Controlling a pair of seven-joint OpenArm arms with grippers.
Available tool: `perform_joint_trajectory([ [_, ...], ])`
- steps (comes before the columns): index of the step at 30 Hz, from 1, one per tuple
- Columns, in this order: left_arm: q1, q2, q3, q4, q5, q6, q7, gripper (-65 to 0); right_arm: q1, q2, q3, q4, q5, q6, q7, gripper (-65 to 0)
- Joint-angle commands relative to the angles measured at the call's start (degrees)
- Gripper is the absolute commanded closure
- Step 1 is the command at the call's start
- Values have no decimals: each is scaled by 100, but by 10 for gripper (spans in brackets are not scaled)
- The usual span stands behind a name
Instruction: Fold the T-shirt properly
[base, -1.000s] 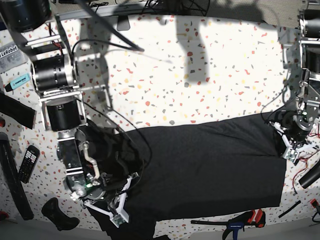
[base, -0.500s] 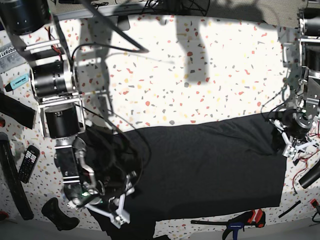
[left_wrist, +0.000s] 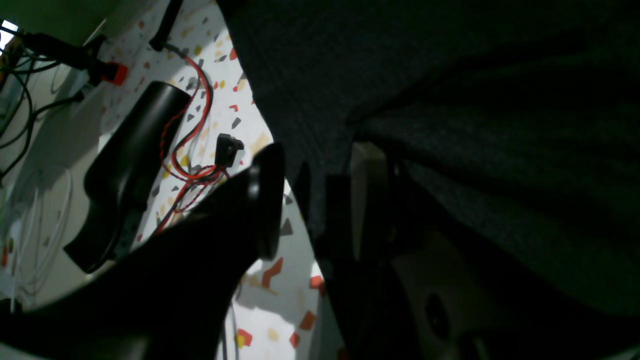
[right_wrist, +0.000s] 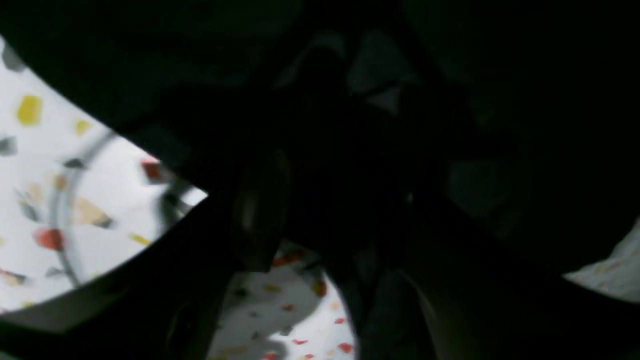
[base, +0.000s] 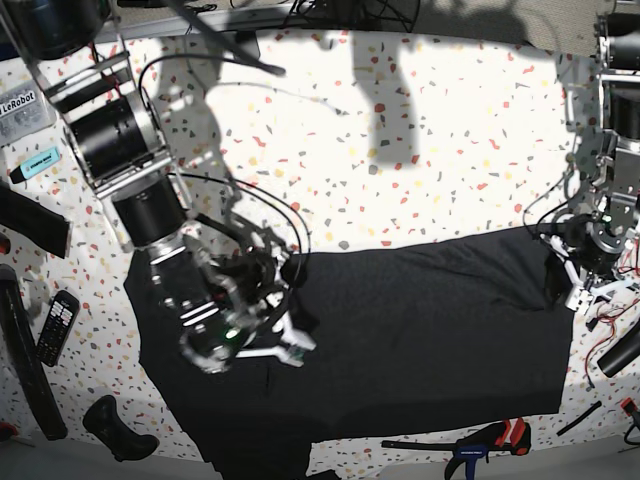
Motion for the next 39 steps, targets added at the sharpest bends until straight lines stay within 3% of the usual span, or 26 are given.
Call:
perform_joint_trajectory([
  [1,-140,-114,-31,74,-66,79,-111,-218,232,17,-116,90,-208,25,98,-279],
  [5,-140,-114,-31,74,-63,79,-109,-218,232,15,-474,90,-802,-437,354,-279],
  [9,-140,-114,-31,74,-66,79,-111,-218,238,35,-474,90,-833,-463,374,-279],
  [14,-140,-114,-31,74,-66,79,-114,-218,247,214,-474,90,-833,-671,815,-279],
  [19,-140,-111,-31,74,-66,79,-116,-218,238,367,-474,90,-831,-675,1029,-279],
  [28,-140,-111,-31,74,-66,79,-114,-218,232,367,-476,59,-743,-673,1397,-279],
  [39,-140,-114,-31,74,-66,76,-116,-218,247,365,-476,-922,-789,-675,2009,-279],
])
